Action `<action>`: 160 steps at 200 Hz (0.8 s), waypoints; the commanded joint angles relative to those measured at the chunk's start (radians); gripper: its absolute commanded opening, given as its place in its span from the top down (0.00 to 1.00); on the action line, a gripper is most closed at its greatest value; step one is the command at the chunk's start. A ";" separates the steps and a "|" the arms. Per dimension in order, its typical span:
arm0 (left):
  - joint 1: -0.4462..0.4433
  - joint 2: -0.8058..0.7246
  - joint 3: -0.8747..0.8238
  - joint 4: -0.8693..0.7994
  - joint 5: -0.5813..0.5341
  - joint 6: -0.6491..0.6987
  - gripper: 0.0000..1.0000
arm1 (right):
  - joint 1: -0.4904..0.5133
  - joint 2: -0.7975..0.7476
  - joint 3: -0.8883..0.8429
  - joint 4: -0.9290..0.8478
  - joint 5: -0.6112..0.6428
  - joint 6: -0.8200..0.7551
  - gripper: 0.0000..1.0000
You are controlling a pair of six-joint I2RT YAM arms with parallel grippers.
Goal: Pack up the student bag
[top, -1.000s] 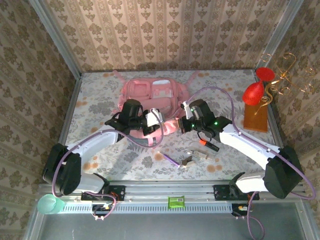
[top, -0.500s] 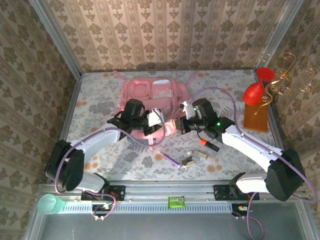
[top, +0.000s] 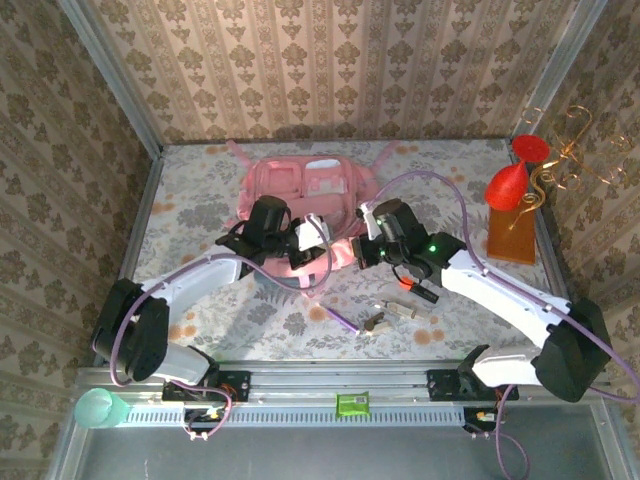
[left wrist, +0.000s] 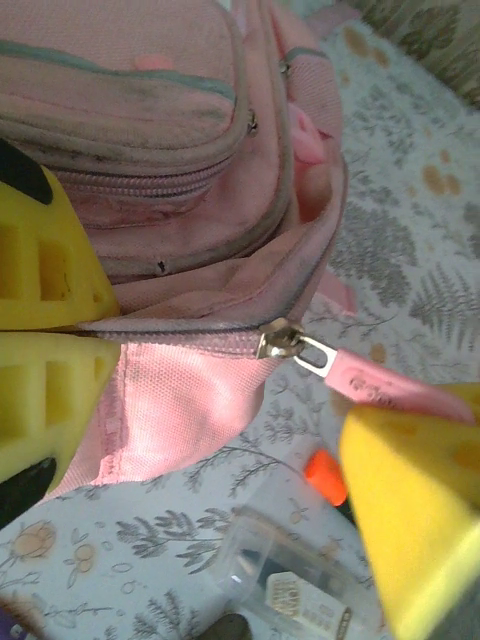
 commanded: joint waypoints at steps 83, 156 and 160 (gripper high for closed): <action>0.078 -0.057 -0.052 0.026 -0.010 -0.049 1.00 | -0.100 -0.055 -0.058 0.063 -0.119 -0.102 0.98; 0.107 -0.097 -0.066 0.017 0.169 -0.020 1.00 | -0.219 0.205 -0.019 0.329 -0.549 0.130 0.52; 0.106 -0.098 -0.064 0.014 0.164 -0.019 1.00 | -0.223 0.214 -0.016 0.346 -0.561 0.169 0.50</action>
